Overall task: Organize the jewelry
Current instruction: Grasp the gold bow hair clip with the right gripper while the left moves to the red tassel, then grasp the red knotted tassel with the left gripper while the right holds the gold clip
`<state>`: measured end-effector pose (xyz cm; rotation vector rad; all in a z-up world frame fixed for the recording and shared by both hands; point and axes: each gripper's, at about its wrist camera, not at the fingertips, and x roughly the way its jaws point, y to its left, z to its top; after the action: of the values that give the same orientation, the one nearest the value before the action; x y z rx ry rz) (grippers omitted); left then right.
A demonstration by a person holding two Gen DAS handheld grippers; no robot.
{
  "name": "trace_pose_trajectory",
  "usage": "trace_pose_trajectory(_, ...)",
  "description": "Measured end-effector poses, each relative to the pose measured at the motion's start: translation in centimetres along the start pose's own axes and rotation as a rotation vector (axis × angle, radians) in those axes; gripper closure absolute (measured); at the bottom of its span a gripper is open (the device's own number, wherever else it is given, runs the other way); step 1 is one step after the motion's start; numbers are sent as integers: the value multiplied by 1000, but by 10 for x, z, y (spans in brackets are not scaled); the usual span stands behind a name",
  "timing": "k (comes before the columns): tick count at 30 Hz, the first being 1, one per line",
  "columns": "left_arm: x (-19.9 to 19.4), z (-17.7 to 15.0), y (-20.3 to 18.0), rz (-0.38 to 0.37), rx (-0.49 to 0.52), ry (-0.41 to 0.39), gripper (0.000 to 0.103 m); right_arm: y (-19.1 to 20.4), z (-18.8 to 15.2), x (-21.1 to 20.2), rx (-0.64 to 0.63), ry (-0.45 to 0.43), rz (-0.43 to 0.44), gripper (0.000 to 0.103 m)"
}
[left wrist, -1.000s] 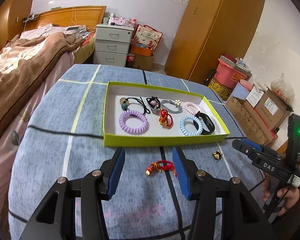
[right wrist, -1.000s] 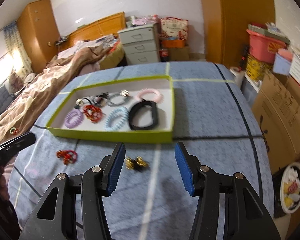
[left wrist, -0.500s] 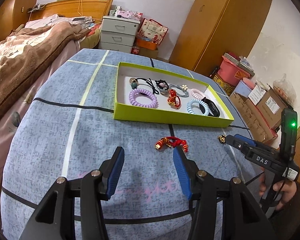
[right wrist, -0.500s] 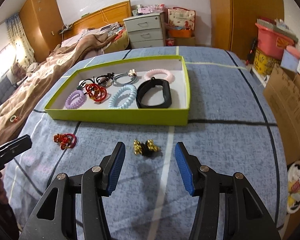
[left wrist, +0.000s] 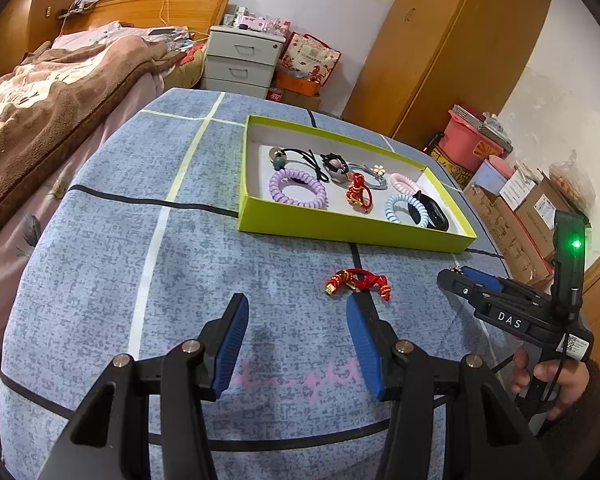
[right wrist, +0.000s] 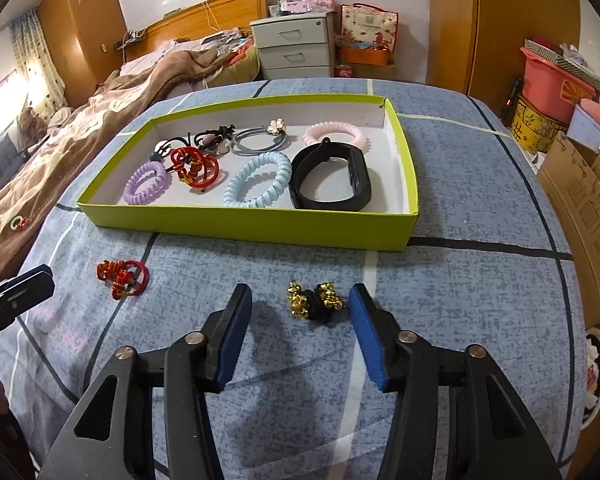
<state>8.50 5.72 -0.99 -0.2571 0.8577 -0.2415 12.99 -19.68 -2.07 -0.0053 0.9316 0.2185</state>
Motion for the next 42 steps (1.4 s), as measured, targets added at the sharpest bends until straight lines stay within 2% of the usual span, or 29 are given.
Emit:
trace_pose_trajectory(1,1,0,-1,0,3,2,50,1,1,1,-6,-1,-24,70)
trace_pose_trajectory(2,2,1,-1,1,4,3,50,0,1,0,-6,-2,-35,74)
trace_pose_trajectory(8,12,8,-11,-5,50,23,50,-4,-3,-4,0,-5,-17,77)
trace_pose_trajectory(15,24,16,-30,3,123,44,50,-15,-7,-14,47,-16,9,77)
trace_pose_trajectory(19,33,18,-41,38,185,54,50,-17,-7,-21,49,-31,13,77)
trace_pose_trajectory(21,40,19,-42,41,184,75,50,-17,-8,-24,51,-37,19,77)
trace_pose_trajectory(25,47,18,-45,96,216,84,50,-17,-9,-26,60,-41,27,77)
trace_pose_trajectory(28,53,17,-45,79,212,107,50,-19,-9,-28,67,-44,33,77)
trace_pose_trajectory(30,53,15,-49,98,237,98,50,-18,-9,-28,67,-45,36,77)
trace_pose_trajectory(32,55,15,-51,76,243,99,50,-18,-9,-29,65,-46,39,77)
trace_pose_trajectory(40,57,13,-60,76,288,96,50,-15,-11,-31,65,-49,46,77)
trace_pose_trajectory(42,58,14,-60,87,284,97,56,-14,-12,-31,66,-48,47,77)
